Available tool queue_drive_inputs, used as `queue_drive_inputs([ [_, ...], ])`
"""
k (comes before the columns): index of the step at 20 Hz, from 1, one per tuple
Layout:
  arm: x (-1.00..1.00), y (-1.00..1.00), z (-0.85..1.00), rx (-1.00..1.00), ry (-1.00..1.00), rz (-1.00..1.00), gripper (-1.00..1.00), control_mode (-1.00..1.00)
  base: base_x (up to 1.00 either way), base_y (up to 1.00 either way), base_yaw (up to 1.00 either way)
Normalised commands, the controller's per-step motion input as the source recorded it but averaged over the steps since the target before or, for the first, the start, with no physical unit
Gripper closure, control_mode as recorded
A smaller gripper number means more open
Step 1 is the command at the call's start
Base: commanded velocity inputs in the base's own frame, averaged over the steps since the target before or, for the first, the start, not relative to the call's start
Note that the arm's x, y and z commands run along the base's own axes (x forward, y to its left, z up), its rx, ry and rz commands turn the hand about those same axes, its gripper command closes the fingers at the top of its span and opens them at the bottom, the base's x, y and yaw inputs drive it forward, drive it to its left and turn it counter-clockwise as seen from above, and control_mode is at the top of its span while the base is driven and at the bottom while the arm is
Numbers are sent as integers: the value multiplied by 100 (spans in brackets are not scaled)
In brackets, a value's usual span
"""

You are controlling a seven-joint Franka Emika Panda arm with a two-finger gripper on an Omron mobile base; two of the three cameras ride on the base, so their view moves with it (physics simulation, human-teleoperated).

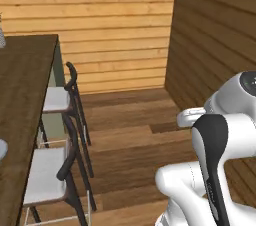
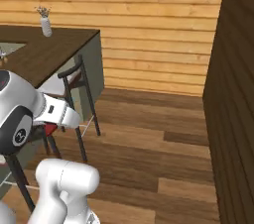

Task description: Take the strawberry from the fridge and place it on top of the pancake, located on the dining counter.

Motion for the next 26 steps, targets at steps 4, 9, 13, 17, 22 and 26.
queue_drive_inputs([
  [4,0,0,0,0,0,0,100,100,13,0,100],
  [9,0,0,0,0,0,0,100,100,13,0,100],
  [13,0,0,0,0,0,0,100,100,15,-23,97],
  [17,0,0,0,0,0,0,100,100,9,-38,95],
  [22,0,0,0,0,0,0,100,100,2,-49,92],
  [26,0,0,0,0,0,0,100,100,-19,-94,70],
])
